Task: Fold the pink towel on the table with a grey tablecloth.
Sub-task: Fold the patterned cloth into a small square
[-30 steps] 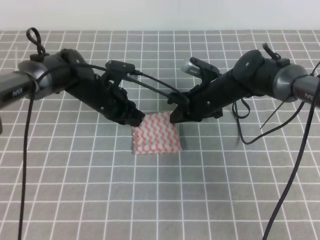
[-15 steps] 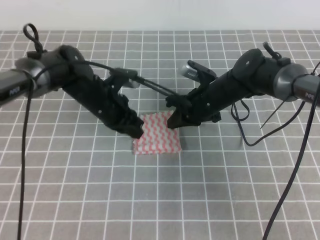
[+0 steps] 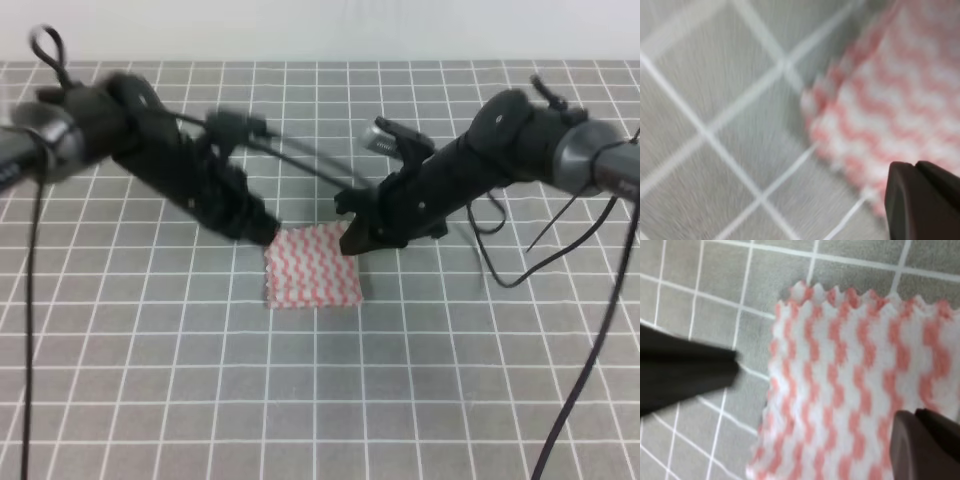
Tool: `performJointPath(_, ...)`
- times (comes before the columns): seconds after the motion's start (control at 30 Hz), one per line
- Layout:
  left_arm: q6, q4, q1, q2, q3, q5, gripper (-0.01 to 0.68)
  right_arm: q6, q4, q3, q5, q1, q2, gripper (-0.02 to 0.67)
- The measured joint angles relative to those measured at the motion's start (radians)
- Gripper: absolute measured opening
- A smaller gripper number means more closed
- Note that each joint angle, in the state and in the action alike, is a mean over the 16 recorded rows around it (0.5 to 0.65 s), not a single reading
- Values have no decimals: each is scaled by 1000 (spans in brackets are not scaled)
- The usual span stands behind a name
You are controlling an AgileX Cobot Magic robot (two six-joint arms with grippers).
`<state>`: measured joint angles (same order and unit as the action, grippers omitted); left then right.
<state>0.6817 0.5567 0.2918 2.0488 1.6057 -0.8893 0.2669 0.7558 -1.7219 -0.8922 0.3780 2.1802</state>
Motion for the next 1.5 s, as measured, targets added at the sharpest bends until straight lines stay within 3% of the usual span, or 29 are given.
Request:
performJointPath(0.2,24,38,0,-138,-48,52,-3,-12,-79,30,-23,0,-92,-15)
performJointPath(0.4,43,74,0,-338,-194,139,-3,-25,-135,137,-1,0,-264,-15)
performJointPath(0.9,130,241,1,-918,-750,440,-3,-43,-155,615,166,1,-880,-15)
performJointPath(1.5,198,308,0,-1677,-1178,534,-3,-48,-169,1160,355,1,-1636,-15)
